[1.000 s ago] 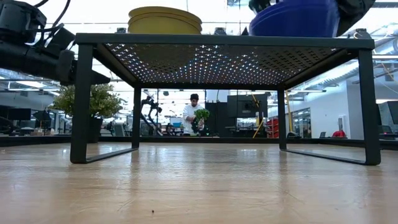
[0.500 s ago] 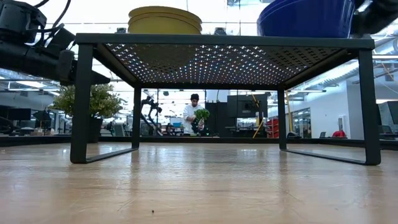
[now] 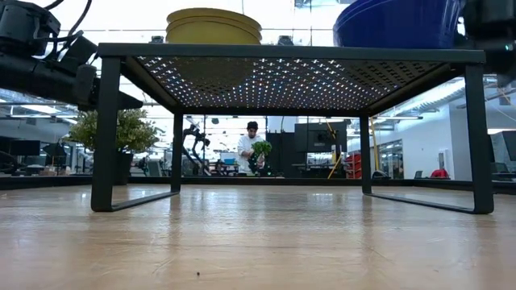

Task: Pick & Place Mini bowls
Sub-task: Return to Home Position

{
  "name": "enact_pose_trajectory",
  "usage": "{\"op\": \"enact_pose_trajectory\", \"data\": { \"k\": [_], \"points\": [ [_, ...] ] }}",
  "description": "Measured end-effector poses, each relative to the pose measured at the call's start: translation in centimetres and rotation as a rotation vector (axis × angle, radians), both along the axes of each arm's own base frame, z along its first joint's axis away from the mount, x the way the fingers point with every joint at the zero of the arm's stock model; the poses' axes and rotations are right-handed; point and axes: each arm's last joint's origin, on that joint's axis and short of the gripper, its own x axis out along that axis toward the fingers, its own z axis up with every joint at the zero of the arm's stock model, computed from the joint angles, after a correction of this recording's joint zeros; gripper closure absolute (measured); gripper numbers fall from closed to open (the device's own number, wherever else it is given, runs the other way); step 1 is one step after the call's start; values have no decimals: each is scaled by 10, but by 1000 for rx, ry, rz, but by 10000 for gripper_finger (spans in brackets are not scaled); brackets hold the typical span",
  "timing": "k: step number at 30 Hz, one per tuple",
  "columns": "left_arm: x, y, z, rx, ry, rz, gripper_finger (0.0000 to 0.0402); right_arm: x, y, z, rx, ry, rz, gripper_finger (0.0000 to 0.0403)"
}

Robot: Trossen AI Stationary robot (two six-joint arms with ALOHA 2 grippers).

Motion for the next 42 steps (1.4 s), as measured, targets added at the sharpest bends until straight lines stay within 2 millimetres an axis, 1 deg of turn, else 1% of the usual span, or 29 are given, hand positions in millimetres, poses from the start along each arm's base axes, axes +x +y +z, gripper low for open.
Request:
{"op": "enact_pose_trajectory", "data": {
  "k": [4,6,9,16,21,27,31,34,37,42],
  "points": [
    [0,0,0,2,1,-1,325,-7,-1,-18,2,-34,-105,403],
    [0,0,0,1,0,0,325,-9,-1,-24,2,-39,-126,403],
    [0,0,0,2,1,-1,325,-10,-1,-24,1,-57,-124,403],
    [0,0,0,3,2,-1,325,-12,2,-27,32,-26,-96,403],
    [0,0,0,1,1,0,325,-20,7,-29,32,16,-80,403],
    [0,0,0,1,1,0,325,-34,10,-26,32,-22,-68,403],
    [0,0,0,1,1,0,325,-41,14,-21,1,-71,18,403],
    [0,0,0,1,1,-1,325,-46,16,-21,24,-95,66,403],
    [0,0,0,1,1,-1,325,-45,17,-27,45,-38,91,403],
    [0,0,0,1,2,-1,325,-45,18,-29,44,-10,132,403]
  ]
}}
